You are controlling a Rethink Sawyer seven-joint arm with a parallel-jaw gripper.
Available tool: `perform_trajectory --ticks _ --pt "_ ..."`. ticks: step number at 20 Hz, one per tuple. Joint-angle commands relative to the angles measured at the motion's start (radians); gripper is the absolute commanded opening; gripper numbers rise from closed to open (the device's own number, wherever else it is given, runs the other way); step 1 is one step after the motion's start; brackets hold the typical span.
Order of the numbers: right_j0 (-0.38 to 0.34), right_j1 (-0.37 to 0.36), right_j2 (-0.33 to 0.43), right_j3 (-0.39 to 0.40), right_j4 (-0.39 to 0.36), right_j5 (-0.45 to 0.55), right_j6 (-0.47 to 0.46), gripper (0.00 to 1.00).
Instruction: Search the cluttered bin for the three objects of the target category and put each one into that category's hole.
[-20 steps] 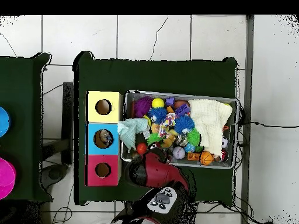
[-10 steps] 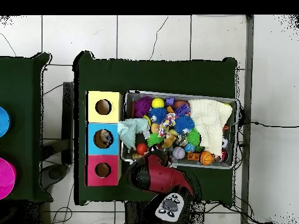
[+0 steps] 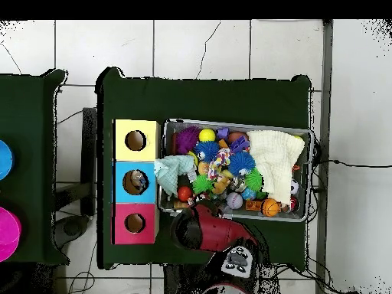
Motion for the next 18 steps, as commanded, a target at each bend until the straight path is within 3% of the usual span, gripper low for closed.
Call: perform_trajectory --ticks 1,10,18 --pt "-0.037 0.103 0.181 0.021 -0.058 0.016 0.039 1.00" --pt "0.014 0.118 0.121 0.010 -0.019 0.058 0.058 1.00" --pt "0.048 0.050 0.084 0.016 -0.022 0.120 0.038 1.00"
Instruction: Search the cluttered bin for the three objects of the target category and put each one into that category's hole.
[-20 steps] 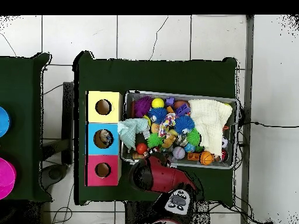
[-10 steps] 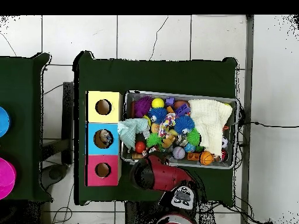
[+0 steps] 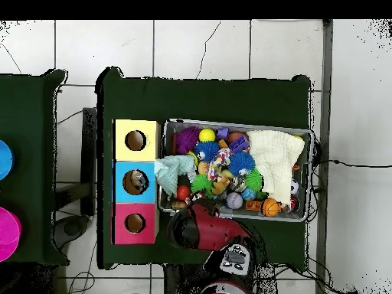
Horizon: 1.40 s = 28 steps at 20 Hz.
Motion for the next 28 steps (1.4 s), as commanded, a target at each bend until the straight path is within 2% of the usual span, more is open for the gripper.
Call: perform_trajectory --ticks 1,7,17,20,28 --pt "0.046 0.039 0.066 0.016 -0.016 0.144 0.035 1.00" --pt "0.111 -0.001 -0.010 -0.002 -0.016 0.185 0.022 1.00" --pt "0.133 -0.035 -0.039 -0.021 -0.022 0.239 0.016 1.00" --pt "0.131 -0.021 -0.039 -0.023 -0.026 0.226 0.024 1.00" --pt "0.085 0.085 -0.001 -0.027 -0.023 0.118 0.055 1.00"
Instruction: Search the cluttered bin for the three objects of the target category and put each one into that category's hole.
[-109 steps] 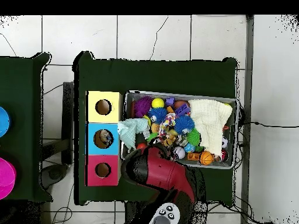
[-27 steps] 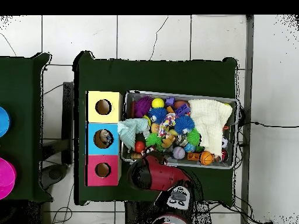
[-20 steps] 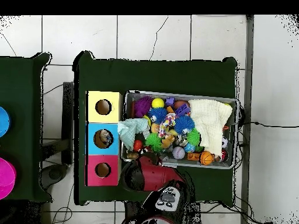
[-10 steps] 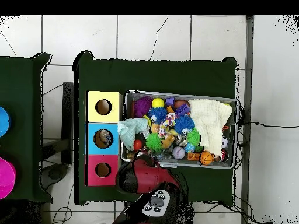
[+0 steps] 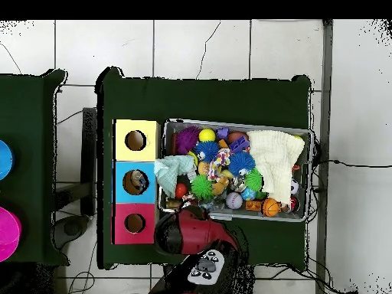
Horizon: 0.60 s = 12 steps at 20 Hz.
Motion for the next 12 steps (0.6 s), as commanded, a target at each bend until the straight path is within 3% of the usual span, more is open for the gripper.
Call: perform_trajectory --ticks 1,12 --pt "-0.055 0.108 0.074 -0.027 -0.024 -0.011 0.056 1.00" --pt "-0.069 0.194 0.082 -0.060 -0.012 -0.068 0.055 1.00"
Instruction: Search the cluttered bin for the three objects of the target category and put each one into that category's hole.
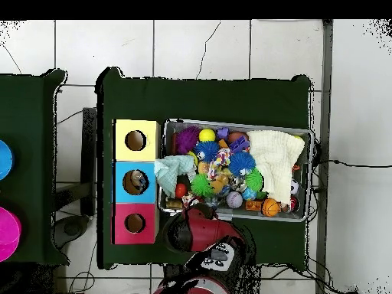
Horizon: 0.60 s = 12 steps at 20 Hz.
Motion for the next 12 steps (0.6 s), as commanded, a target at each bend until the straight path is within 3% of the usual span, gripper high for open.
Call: perform_trajectory --ticks 1,6,11,12 --pt "-0.018 0.125 0.080 -0.045 -0.008 0.039 0.054 1.00" --pt "-0.046 0.154 0.105 -0.070 -0.015 0.049 0.039 1.00" --pt "-0.112 0.113 0.189 -0.050 -0.042 0.134 -0.004 1.00" --pt "-0.115 0.113 0.194 -0.050 -0.044 0.143 -0.007 0.00"
